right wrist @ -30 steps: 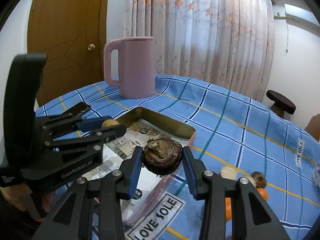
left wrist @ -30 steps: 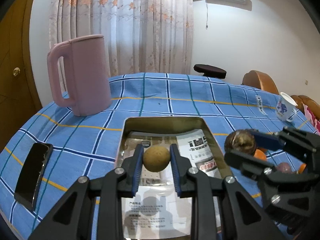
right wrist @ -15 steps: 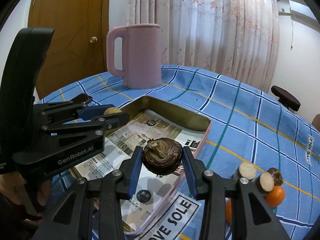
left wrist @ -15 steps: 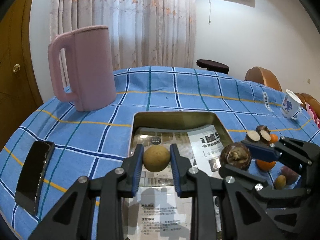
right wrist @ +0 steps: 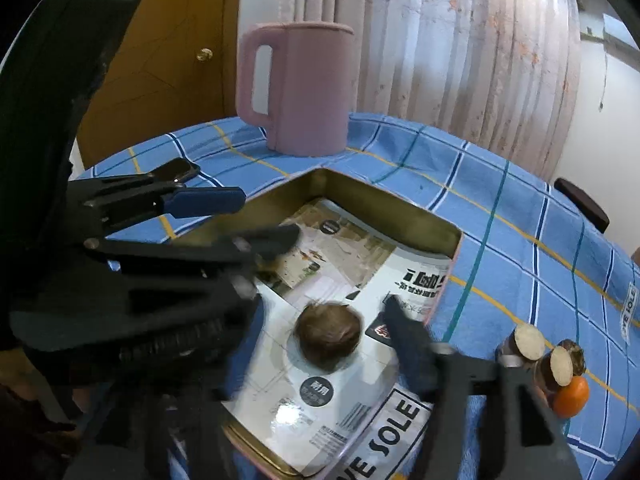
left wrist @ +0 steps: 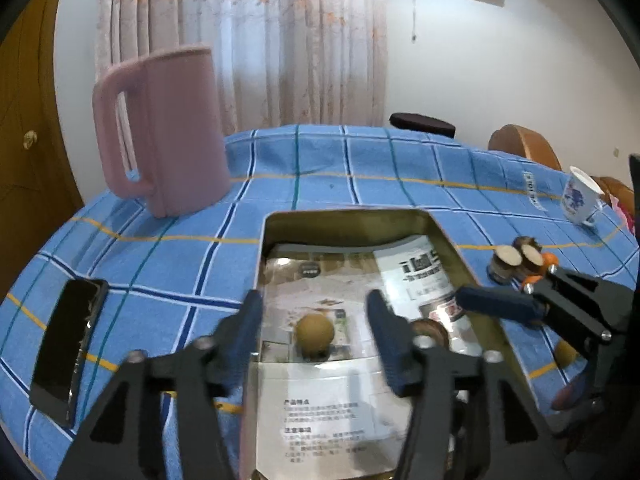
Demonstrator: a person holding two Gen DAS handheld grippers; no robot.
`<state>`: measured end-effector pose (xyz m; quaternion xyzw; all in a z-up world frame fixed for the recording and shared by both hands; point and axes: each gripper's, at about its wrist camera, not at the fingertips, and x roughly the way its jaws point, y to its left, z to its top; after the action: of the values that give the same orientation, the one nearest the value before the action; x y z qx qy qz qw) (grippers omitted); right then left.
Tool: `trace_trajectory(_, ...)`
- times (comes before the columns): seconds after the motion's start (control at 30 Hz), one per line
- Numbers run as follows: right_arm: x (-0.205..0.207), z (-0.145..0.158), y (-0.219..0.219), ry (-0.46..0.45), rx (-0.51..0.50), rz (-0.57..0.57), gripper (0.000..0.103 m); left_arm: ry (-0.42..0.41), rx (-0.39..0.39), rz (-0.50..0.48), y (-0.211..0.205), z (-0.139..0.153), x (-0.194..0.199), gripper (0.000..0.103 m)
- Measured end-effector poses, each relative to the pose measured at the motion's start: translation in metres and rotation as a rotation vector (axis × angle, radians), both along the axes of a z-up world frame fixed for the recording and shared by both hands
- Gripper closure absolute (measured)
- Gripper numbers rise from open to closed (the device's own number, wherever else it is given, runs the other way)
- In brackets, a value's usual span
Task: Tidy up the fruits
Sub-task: 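Open the right tool over the tin box while the left tool releases the kiwi into it, then grasp an orange with the right tool while the left tool grasps the purple round fruit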
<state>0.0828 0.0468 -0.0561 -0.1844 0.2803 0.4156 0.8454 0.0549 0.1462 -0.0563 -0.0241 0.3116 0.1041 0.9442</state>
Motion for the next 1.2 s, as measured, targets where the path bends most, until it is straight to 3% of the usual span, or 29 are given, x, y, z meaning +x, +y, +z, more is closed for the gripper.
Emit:
trace_trajectory(0.03, -0.002, 0.001, -0.001, -0.005, 0.002, 0.001, 0.034, -0.023, 0.041, 0.02, -0.004, 0.004, -0.005, 0.017)
trace_trajectory(0.07, -0.004, 0.003, -0.003, -0.011, 0.009, 0.001, 0.034, -0.045, 0.059, 0.022, -0.007, 0.009, -0.01, 0.008)
trace_trajectory(0.1, -0.007, 0.005, -0.007, -0.016, 0.019, -0.001, 0.034, -0.066, 0.064, 0.014, -0.01, 0.013, -0.014, 0.006)
trace_trajectory(0.23, -0.018, 0.017, -0.035, -0.042, 0.05, -0.019, 0.034, -0.125, 0.058, -0.006, -0.016, 0.03, -0.026, 0.005)
trace_trajectory(0.43, -0.021, 0.031, -0.106, -0.06, 0.085, -0.161, 0.032, -0.164, 0.013, -0.062, -0.044, 0.041, -0.03, 0.003)
trace_trajectory(0.9, -0.014, 0.008, -0.265, -0.04, 0.1, -0.639, 0.031, -0.102, 0.017, -0.339, -0.166, 0.022, -0.015, 0.003)
trace_trajectory(1.17, -0.007, -0.009, -0.303, 0.001, 0.087, -0.767, 0.031, -0.054, 0.03, -0.423, -0.202, 0.01, -0.005, 0.004)
trace_trajectory(1.2, -0.006, -0.01, -0.304, 0.006, 0.087, -0.77, 0.031, -0.04, 0.028, -0.427, -0.204, 0.007, -0.003, 0.009)
